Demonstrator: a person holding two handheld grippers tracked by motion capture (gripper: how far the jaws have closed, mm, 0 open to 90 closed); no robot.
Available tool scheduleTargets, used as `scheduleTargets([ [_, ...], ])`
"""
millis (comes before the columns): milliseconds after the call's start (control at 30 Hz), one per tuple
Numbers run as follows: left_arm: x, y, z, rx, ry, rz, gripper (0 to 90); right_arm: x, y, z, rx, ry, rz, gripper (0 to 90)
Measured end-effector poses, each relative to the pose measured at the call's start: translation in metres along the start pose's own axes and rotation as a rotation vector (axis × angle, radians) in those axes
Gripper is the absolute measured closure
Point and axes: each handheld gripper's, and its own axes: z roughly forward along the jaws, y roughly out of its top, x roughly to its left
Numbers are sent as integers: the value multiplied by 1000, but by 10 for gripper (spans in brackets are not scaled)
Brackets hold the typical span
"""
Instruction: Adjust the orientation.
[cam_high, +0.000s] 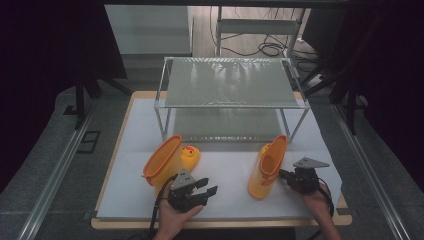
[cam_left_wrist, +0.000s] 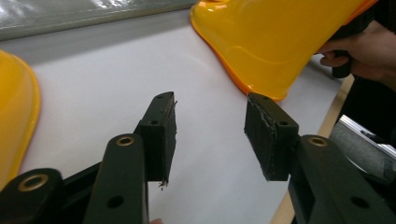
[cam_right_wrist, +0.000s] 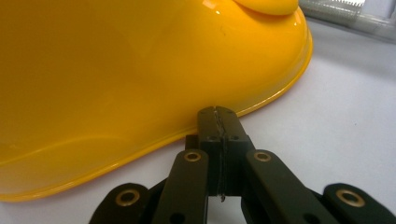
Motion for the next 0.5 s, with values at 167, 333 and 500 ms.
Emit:
scheduleTargets([
  [167,-16,14,1,0,-22,41,526,0,1,-2,-5,8,2,890],
  [333,-31,46,4,18,-81,72,510,-5,-3,-8,-24,7,9,879],
  [500,-39,67,4,48,-107,93,482,-9,-6,-12,-36,10,19,867],
])
